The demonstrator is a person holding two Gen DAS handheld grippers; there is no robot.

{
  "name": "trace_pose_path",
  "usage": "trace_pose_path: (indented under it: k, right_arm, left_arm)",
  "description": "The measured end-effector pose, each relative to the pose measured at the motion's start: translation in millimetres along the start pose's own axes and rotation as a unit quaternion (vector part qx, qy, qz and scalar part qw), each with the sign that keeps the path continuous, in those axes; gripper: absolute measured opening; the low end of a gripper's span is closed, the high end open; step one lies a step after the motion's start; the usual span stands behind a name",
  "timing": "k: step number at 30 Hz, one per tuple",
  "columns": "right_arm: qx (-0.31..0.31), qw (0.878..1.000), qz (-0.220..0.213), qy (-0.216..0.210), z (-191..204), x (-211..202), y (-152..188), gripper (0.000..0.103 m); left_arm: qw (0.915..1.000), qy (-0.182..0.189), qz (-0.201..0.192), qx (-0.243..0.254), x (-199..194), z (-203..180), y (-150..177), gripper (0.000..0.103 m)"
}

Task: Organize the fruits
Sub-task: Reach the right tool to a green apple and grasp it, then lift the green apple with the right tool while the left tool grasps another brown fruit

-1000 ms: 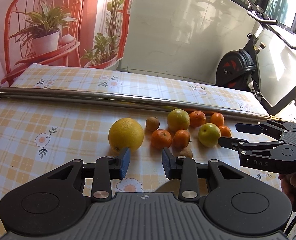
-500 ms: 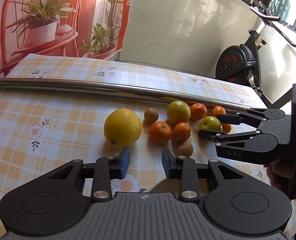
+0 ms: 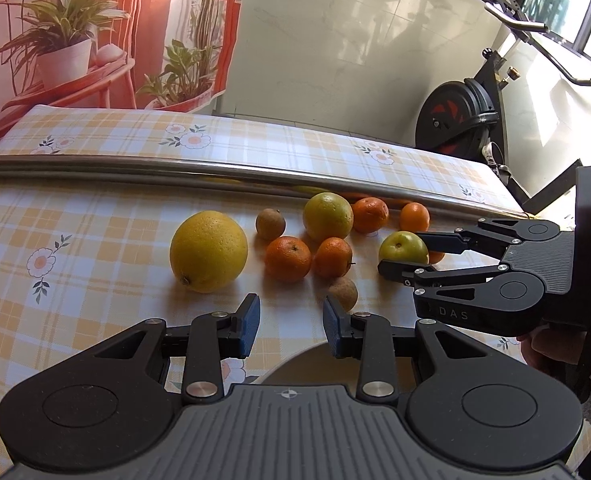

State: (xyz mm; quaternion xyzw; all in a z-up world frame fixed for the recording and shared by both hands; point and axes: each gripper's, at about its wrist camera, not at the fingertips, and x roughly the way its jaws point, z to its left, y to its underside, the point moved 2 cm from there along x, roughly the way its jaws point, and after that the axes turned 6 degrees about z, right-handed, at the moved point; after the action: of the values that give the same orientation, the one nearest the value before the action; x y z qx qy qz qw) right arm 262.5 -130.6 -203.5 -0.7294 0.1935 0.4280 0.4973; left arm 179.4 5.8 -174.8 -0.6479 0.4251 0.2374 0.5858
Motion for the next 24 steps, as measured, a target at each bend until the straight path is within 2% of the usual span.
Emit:
trace_pose_path:
  k: [6,10,16,24]
  right_arm:
    - [0.06,0.998,-0.02,-0.031,-2,-18,13,0.043]
    - [0.114,0.993,-0.035,-0.02,-8,-32,31,0.043]
    - [0.195,0.979,-0.058,-0.005,-21,-50,62,0.043]
    - [0.199,0.978,-0.065,0.018,-13,-60,85,0.043]
  left_arm:
    - [0.9996,0.01,0.01,0.023,14,-13,1,0.036]
    - [0.9989,0.022,0.02,0.037,26,-22,-2,0.036]
    - [0.998,0.029,0.028,0.049,43,-33,-4,0.036]
    - [0.998,0.017,0.029,0.052,57,-39,-5,0.036]
